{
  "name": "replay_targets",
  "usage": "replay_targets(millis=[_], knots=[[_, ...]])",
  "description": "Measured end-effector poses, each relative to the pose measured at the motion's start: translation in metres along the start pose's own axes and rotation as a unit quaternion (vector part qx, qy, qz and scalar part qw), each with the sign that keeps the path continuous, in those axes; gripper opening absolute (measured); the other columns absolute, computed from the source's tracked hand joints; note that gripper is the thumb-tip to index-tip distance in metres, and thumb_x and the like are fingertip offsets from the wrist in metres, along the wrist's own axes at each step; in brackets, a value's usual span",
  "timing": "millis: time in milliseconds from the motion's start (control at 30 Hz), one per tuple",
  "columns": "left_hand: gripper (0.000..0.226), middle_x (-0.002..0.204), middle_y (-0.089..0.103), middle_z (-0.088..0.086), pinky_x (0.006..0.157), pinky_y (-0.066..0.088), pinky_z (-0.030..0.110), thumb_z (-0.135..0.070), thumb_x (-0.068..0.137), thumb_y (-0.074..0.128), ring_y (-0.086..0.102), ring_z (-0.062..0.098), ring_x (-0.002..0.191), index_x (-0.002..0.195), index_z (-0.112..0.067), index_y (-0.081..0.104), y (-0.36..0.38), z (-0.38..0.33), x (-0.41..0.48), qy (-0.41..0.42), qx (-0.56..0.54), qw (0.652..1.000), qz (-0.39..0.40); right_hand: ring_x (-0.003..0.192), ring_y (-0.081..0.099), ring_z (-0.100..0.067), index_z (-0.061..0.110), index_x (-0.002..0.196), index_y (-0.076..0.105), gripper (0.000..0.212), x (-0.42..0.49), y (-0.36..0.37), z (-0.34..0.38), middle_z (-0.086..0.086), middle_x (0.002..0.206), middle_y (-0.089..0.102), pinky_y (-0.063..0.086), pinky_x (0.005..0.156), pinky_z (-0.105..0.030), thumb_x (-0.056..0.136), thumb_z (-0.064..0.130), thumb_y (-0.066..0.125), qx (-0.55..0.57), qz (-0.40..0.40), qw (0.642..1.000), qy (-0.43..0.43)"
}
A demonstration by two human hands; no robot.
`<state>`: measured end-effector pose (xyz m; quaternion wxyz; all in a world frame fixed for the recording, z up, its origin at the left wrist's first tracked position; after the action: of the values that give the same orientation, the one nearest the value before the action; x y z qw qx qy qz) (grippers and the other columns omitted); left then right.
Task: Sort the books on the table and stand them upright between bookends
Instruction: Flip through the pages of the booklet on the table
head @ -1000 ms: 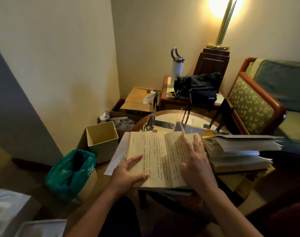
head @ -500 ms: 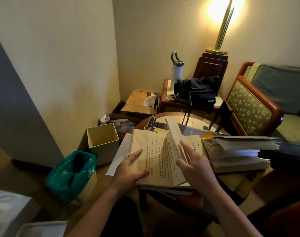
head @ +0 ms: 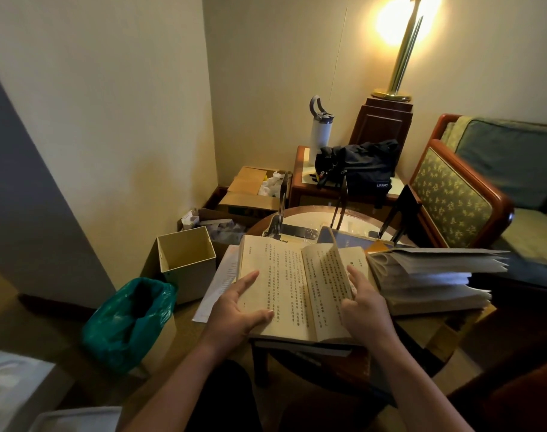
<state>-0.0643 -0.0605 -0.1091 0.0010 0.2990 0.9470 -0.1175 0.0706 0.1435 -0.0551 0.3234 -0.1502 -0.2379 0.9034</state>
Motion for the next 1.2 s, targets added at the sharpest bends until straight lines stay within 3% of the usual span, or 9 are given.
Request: replay_targets(millis=[67, 167, 333, 500, 700, 900, 1000, 1067, 1200], knots=[[0.08, 0.145, 0.039, -0.007, 0.09, 0.057, 0.031, -0.024, 0.077, 0.084, 0.046, 0.015, 0.126, 0.141, -0.049, 0.044, 0.0, -0.001, 0.0, -0.005, 0.006, 1.0, -0.001, 0.113, 0.059, -0.021, 0.033, 0.156, 0.021, 0.076, 0.0, -0.002, -0.003, -0.004, 0.148, 0.047, 0.061, 0.081, -0.047, 0.093, -0.001, 0.047, 0.019, -0.004, 1.0, 0.024], [0.08, 0.148, 0.036, -0.007, 0.086, 0.055, 0.026, -0.026, 0.076, 0.085, 0.043, 0.017, 0.129, 0.14, -0.051, 0.043, 0.0, -0.003, -0.001, -0.003, 0.007, 1.0, -0.001, 0.112, 0.062, -0.023, 0.032, 0.156, 0.025, 0.073, 0.0, -0.005, -0.004, -0.004, 0.144, 0.051, 0.062, 0.079, -0.047, 0.093, 0.0, 0.045, 0.014, -0.019, 1.0, 0.003], [0.078, 0.148, 0.038, -0.006, 0.091, 0.058, 0.036, -0.026, 0.076, 0.085, 0.044, 0.022, 0.133, 0.134, -0.058, 0.043, 0.001, -0.006, -0.002, -0.005, -0.004, 1.0, 0.0, 0.097, 0.059, -0.01, 0.032, 0.154, 0.031, 0.07, 0.0, -0.004, 0.011, 0.0, 0.129, 0.056, 0.055, 0.064, -0.023, 0.095, -0.002, 0.044, -0.007, 0.015, 0.999, -0.027], [0.083, 0.15, 0.036, -0.006, 0.089, 0.06, 0.039, -0.025, 0.079, 0.082, 0.047, 0.02, 0.129, 0.142, -0.054, 0.038, 0.002, -0.01, -0.003, -0.004, -0.005, 1.0, -0.001, 0.093, 0.056, -0.007, 0.036, 0.155, 0.026, 0.064, -0.006, 0.003, 0.039, 0.008, 0.123, 0.052, 0.051, 0.056, -0.018, 0.1, 0.014, 0.051, -0.035, 0.062, 0.995, -0.069], [0.062, 0.141, 0.042, -0.004, 0.082, 0.062, 0.038, -0.024, 0.094, 0.064, 0.056, 0.018, 0.116, 0.133, -0.06, 0.031, 0.003, -0.022, -0.005, 0.002, -0.093, 0.996, -0.001, 0.125, 0.054, -0.02, 0.043, 0.156, 0.004, 0.089, -0.013, 0.036, 0.055, 0.001, 0.153, 0.041, 0.058, 0.09, -0.04, 0.09, 0.039, 0.065, -0.063, 0.1, 0.987, -0.106], [0.045, 0.145, 0.039, -0.013, 0.097, 0.055, 0.048, -0.05, 0.094, 0.043, 0.049, 0.02, 0.128, 0.137, -0.059, 0.034, 0.002, -0.033, -0.002, -0.022, -0.178, 0.984, -0.013, 0.14, 0.038, -0.017, 0.033, 0.159, -0.001, 0.089, -0.024, 0.071, 0.062, 0.003, 0.162, 0.026, 0.038, 0.092, -0.015, 0.092, 0.068, 0.046, -0.061, 0.189, 0.974, -0.109], [0.048, 0.144, 0.041, -0.013, 0.092, 0.056, 0.033, -0.036, 0.099, 0.052, 0.052, 0.014, 0.124, 0.137, -0.055, 0.031, 0.0, -0.03, -0.001, -0.006, -0.128, 0.992, -0.013, 0.151, 0.019, -0.016, 0.03, 0.159, 0.016, 0.064, -0.021, 0.081, 0.054, 0.01, 0.164, 0.019, 0.02, 0.111, -0.024, 0.103, 0.055, 0.034, -0.072, 0.224, 0.965, -0.115], [0.066, 0.141, 0.041, -0.012, 0.078, 0.057, 0.019, -0.025, 0.094, 0.065, 0.053, 0.007, 0.116, 0.144, -0.05, 0.03, -0.002, -0.025, -0.001, 0.013, -0.053, 0.998, -0.017, 0.154, 0.007, -0.019, 0.029, 0.158, 0.016, 0.058, -0.01, 0.079, 0.045, 0.011, 0.165, 0.014, 0.003, 0.124, -0.042, 0.105, 0.042, 0.036, -0.238, 0.175, 0.939, -0.175], [0.084, 0.137, 0.04, -0.012, 0.073, 0.06, 0.021, -0.024, 0.085, 0.078, 0.057, 0.011, 0.112, 0.148, -0.049, 0.029, -0.001, -0.016, 0.0, 0.009, 0.007, 1.0, -0.018, 0.153, -0.003, -0.031, 0.036, 0.157, 0.001, 0.066, 0.022, 0.071, 0.022, 0.007, 0.167, 0.005, -0.01, 0.115, -0.069, 0.102, 0.048, 0.035, -0.451, 0.115, 0.852, -0.239]])
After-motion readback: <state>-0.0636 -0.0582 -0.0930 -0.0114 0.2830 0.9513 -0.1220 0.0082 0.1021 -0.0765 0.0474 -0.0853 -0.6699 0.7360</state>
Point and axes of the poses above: each hand's wrist, its own x-axis towards the middle knuckle, its own y-axis out of the palm, z = x × y, the point moved 4 cm from there along x, towards the middle knuckle
